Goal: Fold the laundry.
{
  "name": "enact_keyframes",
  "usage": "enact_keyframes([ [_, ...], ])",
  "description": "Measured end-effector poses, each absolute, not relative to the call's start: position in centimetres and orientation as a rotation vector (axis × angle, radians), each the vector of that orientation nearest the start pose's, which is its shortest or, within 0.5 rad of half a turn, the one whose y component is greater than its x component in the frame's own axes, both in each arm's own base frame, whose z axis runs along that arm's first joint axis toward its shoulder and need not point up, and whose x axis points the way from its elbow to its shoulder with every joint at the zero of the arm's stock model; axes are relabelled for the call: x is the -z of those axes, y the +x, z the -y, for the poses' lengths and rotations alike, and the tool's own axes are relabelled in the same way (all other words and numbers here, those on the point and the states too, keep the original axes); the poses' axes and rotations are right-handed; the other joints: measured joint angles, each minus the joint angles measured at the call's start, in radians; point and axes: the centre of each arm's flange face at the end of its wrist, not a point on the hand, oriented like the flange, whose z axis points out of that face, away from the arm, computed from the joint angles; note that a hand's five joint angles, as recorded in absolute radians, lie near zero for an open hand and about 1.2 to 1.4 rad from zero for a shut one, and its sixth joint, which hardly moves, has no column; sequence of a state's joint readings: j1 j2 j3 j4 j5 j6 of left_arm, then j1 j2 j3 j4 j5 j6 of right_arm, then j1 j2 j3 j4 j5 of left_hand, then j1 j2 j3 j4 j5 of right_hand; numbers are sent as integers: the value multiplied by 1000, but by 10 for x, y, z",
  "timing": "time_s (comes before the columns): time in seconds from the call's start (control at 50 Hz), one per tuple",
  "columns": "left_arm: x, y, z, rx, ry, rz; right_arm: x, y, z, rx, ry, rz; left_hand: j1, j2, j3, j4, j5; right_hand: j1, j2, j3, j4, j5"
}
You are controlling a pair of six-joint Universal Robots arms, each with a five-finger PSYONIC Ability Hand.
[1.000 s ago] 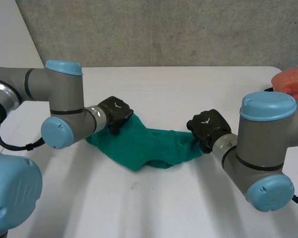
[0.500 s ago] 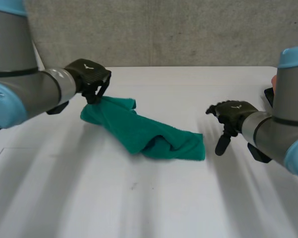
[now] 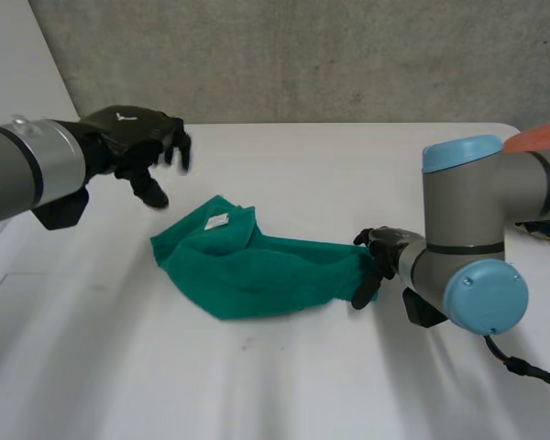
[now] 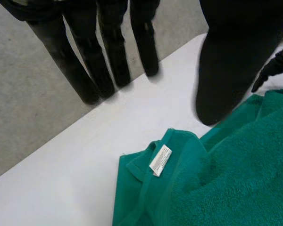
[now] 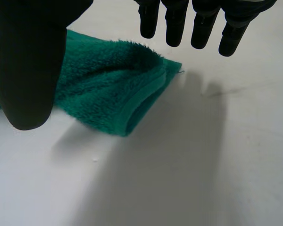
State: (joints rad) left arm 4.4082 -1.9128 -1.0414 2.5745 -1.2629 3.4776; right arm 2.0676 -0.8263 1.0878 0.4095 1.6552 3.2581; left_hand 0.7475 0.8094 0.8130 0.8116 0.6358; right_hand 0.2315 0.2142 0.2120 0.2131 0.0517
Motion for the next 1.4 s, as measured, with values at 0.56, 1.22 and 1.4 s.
enact_keyframes([
  [0.56,-190,-296,328,1457,1742,-2209,-138,313,286,1454,-808,-2520,-358,-423,-422,-428,-427,225,226,242,240,235],
  [1.22,-387,-305,384,2528,822,-1540,-340,348,359,2695,-646,-1584,411,384,374,384,351,856,952,970,981,906],
  [1.4,-382,-276,382,2639,556,-1662,-364,350,346,2858,-749,-1326,411,386,375,384,351,856,952,970,981,906],
])
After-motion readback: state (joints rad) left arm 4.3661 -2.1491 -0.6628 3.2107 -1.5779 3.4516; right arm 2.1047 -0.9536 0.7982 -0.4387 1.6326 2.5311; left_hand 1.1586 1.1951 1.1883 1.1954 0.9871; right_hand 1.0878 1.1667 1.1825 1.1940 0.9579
